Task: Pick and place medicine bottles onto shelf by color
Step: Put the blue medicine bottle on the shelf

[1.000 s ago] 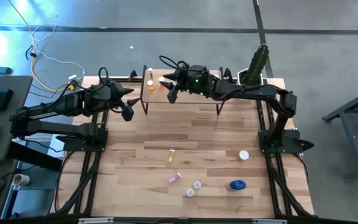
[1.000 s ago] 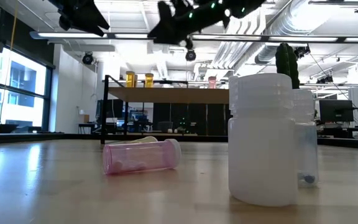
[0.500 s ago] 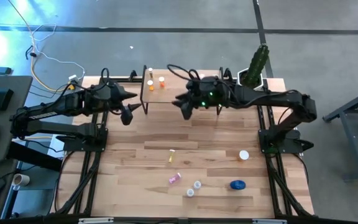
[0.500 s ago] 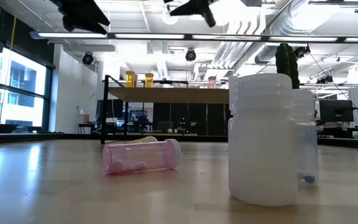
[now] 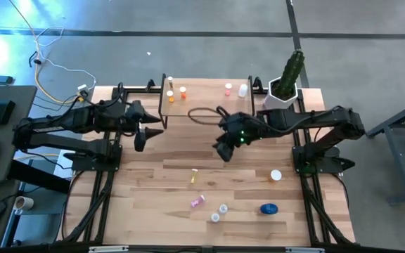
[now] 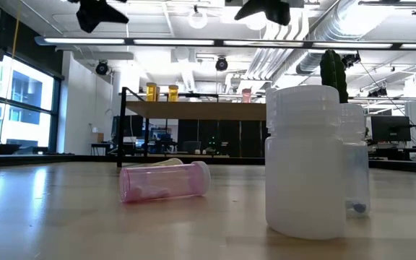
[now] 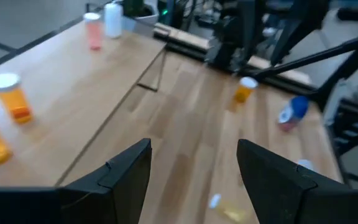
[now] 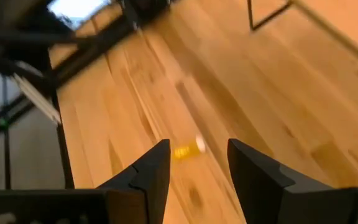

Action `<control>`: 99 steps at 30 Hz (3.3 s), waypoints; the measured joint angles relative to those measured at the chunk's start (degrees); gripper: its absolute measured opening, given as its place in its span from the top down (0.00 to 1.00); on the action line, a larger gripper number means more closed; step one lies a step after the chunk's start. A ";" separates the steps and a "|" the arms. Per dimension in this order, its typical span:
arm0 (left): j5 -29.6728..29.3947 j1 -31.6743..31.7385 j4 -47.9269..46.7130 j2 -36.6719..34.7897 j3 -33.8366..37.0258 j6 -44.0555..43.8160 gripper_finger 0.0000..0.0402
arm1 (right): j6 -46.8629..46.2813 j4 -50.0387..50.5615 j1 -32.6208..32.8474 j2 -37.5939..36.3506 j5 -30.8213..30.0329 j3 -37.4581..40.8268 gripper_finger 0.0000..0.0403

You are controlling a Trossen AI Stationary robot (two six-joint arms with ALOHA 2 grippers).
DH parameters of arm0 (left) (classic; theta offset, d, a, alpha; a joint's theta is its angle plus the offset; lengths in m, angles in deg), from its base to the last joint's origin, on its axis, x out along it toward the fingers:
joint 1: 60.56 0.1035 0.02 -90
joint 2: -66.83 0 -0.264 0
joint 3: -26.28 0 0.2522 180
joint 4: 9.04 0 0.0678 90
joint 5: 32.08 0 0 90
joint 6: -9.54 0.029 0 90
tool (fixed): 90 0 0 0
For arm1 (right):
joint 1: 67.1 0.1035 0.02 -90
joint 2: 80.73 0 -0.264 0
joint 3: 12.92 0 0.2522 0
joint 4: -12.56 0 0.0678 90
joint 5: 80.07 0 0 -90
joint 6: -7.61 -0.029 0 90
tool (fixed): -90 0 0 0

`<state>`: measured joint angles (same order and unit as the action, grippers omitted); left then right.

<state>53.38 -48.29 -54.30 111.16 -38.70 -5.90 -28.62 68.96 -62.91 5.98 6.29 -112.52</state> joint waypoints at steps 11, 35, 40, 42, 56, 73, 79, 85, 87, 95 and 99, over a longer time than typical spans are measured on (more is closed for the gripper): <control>-0.46 -6.84 5.21 -0.02 0.00 -5.46 0.43 | 0.73 16.25 7.61 -0.04 0.17 0.00 0.62; -0.62 -9.76 5.22 0.00 0.00 -10.10 0.43 | -8.80 38.12 33.29 -0.43 -2.10 0.09 0.62; -0.61 -9.76 5.23 0.00 0.00 -11.66 0.43 | -11.75 38.13 38.95 -0.46 0.24 0.09 0.62; -0.61 -9.76 5.22 0.00 0.00 -12.19 0.43 | -13.19 38.37 40.96 -0.46 0.39 0.09 0.62; -0.83 -9.74 5.23 0.00 0.00 -14.19 0.43 | -27.80 33.35 48.47 -8.52 -2.06 11.54 0.62; -0.81 -9.74 5.21 0.00 0.00 -16.03 0.43 | -26.31 15.69 48.47 -9.88 -2.34 21.60 0.39; -0.81 -9.74 5.21 0.00 0.00 -16.08 0.43 | -26.70 8.29 48.47 -9.88 -2.34 28.17 0.37; -0.81 -9.74 5.21 0.00 0.00 -16.08 0.43 | -26.77 0.87 48.31 -9.82 -2.09 32.85 0.37; -1.00 -9.74 5.21 0.00 0.00 -16.08 0.43 | -26.75 -0.74 48.31 -9.81 -2.09 33.71 0.37; -2.17 -9.74 5.21 0.00 0.00 -16.08 0.43 | -24.46 -2.46 48.29 -7.76 -2.79 34.96 0.37; -2.19 -9.72 5.20 0.00 0.00 -16.07 0.43 | -22.06 -4.33 48.29 -4.45 -2.80 34.97 0.37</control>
<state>51.20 -58.01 -49.10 111.16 -38.70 -21.98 -50.68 64.63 -14.61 1.53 3.49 -77.55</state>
